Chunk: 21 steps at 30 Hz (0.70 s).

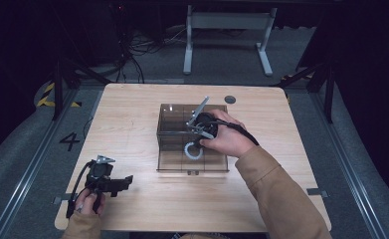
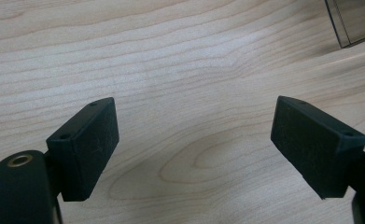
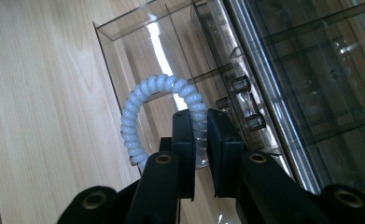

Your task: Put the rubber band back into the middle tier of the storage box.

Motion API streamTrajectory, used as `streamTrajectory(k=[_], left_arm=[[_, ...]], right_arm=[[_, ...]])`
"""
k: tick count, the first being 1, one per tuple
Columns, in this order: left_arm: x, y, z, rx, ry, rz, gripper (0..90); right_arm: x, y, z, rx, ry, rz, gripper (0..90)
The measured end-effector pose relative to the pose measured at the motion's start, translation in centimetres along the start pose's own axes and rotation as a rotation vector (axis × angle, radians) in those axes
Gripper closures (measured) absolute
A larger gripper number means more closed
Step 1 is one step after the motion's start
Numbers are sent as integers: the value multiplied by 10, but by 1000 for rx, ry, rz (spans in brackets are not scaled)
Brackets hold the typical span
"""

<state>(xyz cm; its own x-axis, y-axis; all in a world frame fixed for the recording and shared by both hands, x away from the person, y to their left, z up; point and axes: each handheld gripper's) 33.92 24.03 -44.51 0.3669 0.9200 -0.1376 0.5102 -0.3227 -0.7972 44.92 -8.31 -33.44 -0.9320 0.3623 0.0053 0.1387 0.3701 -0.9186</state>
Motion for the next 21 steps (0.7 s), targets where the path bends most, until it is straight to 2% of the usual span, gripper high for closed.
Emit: streamTrajectory(k=[4,7,21], left_arm=[[0,0,0,0,2,0,159],[0,0,0,-2,-7,-3,159],[-1,1,-2,2,9,4,159]], right_arm=[[0,5,1,15,3,4,823],[-1,12,2,36,-11,9,823],[3,34,4,80,-19,15,823]])
Point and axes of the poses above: each handheld gripper's, and its own axes: y roughly forward along the jaws, z roughly out of its underside, x roughly to its left, and after that the axes turned 1 degree about y, right-handed
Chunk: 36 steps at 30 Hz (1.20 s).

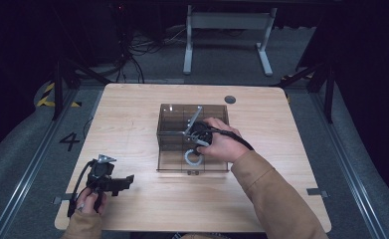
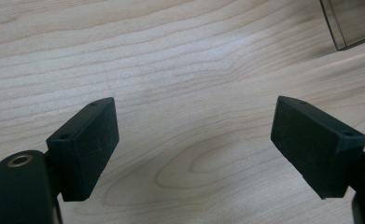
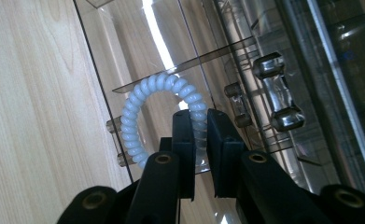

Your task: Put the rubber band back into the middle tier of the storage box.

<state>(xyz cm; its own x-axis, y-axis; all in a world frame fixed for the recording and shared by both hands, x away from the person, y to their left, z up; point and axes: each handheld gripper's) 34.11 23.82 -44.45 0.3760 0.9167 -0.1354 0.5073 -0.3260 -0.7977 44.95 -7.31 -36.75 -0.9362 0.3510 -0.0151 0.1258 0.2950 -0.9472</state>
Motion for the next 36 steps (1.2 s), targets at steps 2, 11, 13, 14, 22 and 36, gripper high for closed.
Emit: streamTrajectory(k=[2,11,13,14,22,36], left_arm=[[0,0,0,1,4,0,159],[0,0,0,1,4,2,159],[0,0,0,3,2,5,158],[0,0,0,3,2,4,159],[0,1,0,3,2,5,159],[-1,1,0,3,-1,1,159]], right_arm=[[0,3,0,9,-5,2,822],[1,12,0,32,-13,7,822],[1,15,0,41,-12,9,822],[2,15,0,46,-7,8,822],[0,24,3,57,0,9,822],[-1,29,5,71,2,6,821]])
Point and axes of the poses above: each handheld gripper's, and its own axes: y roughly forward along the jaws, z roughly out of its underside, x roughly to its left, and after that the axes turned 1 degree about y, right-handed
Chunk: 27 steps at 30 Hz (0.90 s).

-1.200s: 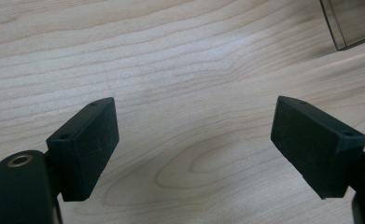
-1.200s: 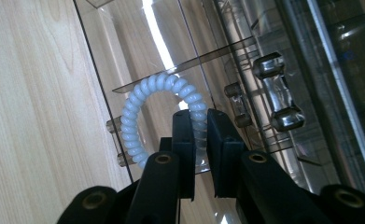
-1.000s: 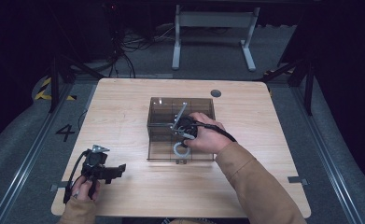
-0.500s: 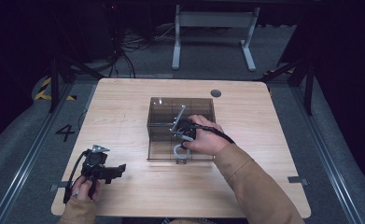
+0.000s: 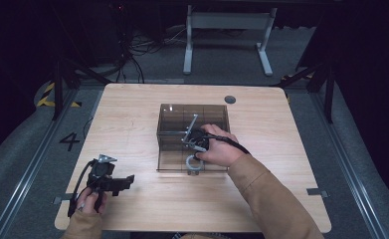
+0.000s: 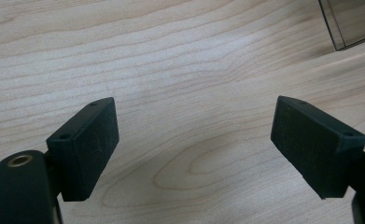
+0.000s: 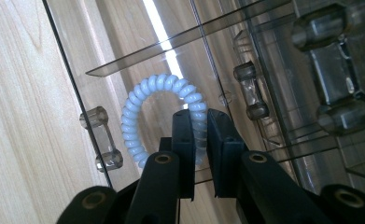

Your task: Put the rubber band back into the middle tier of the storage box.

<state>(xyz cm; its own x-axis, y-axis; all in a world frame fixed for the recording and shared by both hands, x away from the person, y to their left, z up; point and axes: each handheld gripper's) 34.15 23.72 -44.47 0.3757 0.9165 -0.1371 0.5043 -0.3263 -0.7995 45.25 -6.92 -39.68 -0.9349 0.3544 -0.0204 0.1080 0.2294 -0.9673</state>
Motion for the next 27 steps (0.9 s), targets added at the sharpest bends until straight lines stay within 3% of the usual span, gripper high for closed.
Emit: streamTrajectory(k=[10,27], left_arm=[[0,0,0,-2,0,1,159],[0,1,-1,-1,5,6,159]], right_arm=[[1,0,0,-3,-2,-2,797],[4,-16,5,-92,6,-1,700]])
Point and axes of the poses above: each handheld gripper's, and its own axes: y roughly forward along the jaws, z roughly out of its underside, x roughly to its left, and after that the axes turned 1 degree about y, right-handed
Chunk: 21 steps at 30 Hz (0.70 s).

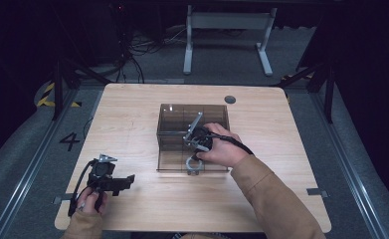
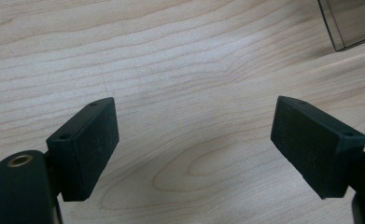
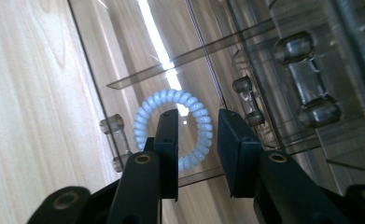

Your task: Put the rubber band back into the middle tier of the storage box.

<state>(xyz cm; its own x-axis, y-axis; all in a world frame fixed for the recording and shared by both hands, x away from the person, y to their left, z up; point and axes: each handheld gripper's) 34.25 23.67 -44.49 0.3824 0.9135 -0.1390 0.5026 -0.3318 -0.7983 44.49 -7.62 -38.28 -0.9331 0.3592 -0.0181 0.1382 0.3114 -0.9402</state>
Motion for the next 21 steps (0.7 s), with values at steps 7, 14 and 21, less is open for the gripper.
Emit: streamTrajectory(k=[7,14,21], left_arm=[[-1,1,-1,2,1,-4,158],[-2,1,-2,2,6,-2,159],[-4,3,-5,0,11,-4,159]], right_arm=[[5,-22,3,-107,21,-28,683],[9,-44,3,-179,18,-13,674],[7,-61,15,-229,51,-11,659]])
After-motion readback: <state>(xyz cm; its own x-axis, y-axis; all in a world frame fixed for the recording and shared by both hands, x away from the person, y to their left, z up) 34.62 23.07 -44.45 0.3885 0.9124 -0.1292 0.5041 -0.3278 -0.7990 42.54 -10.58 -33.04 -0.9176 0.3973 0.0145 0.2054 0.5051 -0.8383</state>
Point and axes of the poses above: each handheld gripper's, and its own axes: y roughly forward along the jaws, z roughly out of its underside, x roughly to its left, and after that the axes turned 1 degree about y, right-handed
